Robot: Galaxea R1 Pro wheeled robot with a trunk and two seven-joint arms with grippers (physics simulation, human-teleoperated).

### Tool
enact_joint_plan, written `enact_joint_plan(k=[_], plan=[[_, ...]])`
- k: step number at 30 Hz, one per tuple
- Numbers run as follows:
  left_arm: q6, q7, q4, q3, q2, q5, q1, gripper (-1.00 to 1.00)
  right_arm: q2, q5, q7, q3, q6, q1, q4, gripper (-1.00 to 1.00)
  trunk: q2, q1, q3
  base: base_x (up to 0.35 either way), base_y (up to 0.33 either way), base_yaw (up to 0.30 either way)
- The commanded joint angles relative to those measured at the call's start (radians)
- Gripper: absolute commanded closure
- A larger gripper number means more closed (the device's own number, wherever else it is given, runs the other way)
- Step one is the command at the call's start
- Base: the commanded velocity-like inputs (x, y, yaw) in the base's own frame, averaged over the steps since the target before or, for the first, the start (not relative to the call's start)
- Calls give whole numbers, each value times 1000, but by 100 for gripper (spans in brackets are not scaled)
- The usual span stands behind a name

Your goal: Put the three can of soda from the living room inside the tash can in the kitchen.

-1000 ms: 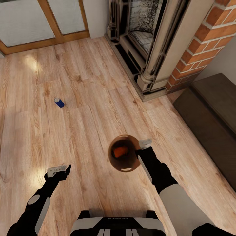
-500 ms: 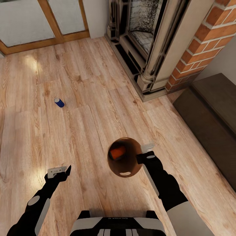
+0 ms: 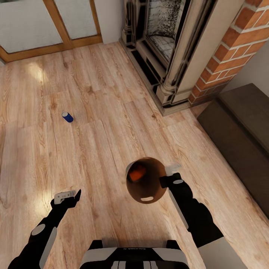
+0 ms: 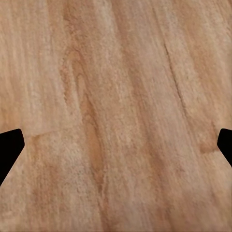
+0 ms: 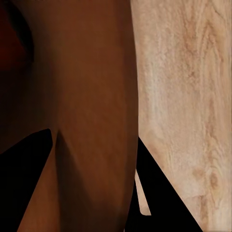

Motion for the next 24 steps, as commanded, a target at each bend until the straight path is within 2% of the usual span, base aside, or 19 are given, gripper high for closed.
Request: enact_joint_plan(k=[1,14,24], plan=[[0,0,0,0,0,0,0,-100,-3,-8,4,1,-1,5,-6,100,0,0,0,0,0,0],[-1,0,4,0,0,-1,0,-100,-40,-8,33,1,-3,59,-29,100,0,0,0,0,0,0],[-1,0,6,0,0,-3,1,-100,-43,-8,34,1,-3,68,-30,100,0,0,0,0,0,0]])
